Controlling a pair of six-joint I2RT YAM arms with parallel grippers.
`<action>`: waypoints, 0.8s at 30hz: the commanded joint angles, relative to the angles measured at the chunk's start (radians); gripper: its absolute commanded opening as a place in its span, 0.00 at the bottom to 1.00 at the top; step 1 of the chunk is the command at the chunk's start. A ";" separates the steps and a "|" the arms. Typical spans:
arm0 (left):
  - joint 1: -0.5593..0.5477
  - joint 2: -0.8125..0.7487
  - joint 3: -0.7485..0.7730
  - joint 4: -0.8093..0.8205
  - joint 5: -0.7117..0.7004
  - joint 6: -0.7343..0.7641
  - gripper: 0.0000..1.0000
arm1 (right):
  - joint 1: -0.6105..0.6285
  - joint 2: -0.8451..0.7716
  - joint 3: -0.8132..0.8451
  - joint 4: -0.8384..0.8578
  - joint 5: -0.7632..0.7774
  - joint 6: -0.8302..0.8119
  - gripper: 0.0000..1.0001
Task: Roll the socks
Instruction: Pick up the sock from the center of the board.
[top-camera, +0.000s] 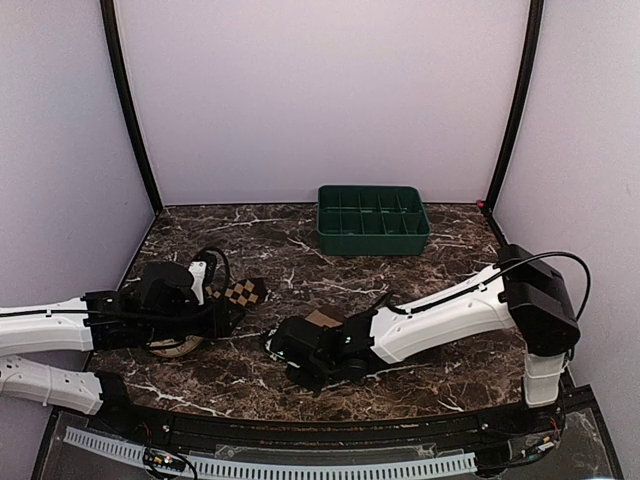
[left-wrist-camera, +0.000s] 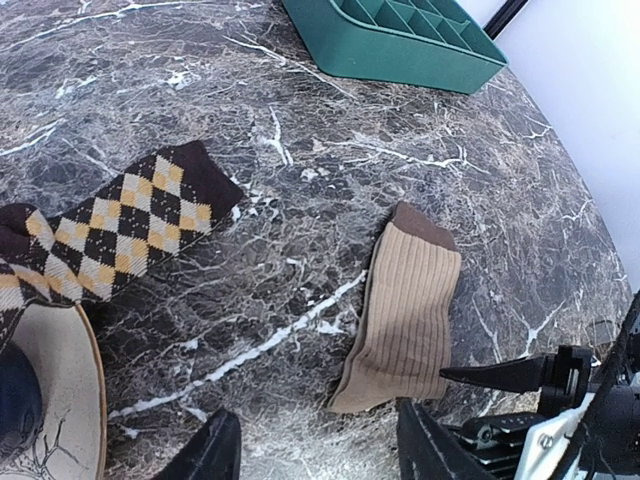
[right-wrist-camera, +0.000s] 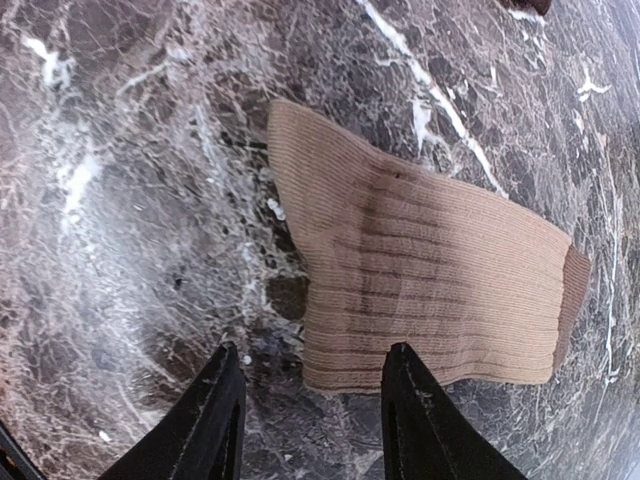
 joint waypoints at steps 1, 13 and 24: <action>0.001 -0.035 -0.034 -0.022 -0.025 -0.020 0.56 | 0.001 0.023 0.037 -0.031 0.040 -0.030 0.43; 0.003 -0.048 -0.040 -0.018 -0.031 -0.015 0.56 | -0.015 0.061 0.040 -0.039 0.017 -0.108 0.42; 0.003 -0.048 -0.043 -0.013 -0.037 -0.002 0.56 | -0.065 0.094 0.071 -0.104 -0.049 -0.115 0.36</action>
